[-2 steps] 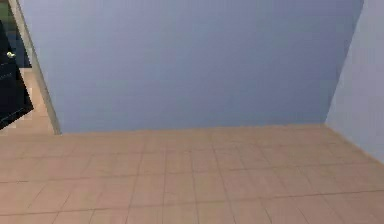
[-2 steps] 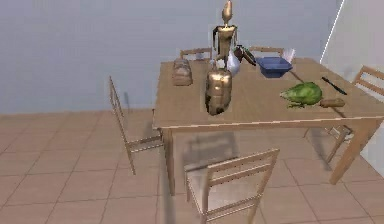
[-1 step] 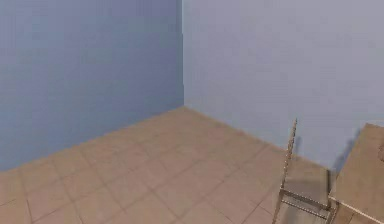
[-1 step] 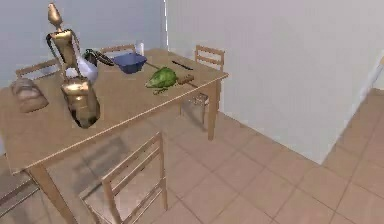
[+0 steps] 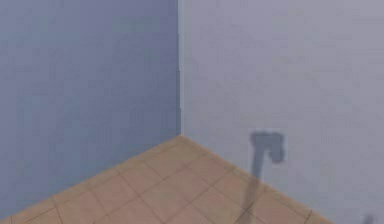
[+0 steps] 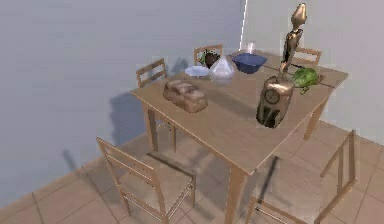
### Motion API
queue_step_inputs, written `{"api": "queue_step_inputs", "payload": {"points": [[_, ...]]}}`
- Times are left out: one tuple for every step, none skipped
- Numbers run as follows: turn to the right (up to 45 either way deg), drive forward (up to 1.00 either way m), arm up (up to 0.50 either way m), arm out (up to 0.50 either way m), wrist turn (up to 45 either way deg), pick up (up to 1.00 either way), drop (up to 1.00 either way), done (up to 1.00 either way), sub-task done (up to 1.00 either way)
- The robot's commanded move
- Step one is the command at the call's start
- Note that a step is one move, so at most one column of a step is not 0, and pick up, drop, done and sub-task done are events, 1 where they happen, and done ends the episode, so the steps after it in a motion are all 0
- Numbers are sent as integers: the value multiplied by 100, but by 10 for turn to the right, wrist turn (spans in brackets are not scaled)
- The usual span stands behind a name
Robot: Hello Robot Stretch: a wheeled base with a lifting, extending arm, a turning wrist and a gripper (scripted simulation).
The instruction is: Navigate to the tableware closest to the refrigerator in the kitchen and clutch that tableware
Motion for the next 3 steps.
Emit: {"api": "queue_step_inputs", "payload": {"points": [[0, 40, 0, 0, 0, 0, 0, 0, 0], [420, 0, 0, 0, 0, 0, 0, 0, 0], [0, 70, 0, 0, 0, 0, 0, 0, 0]]}}
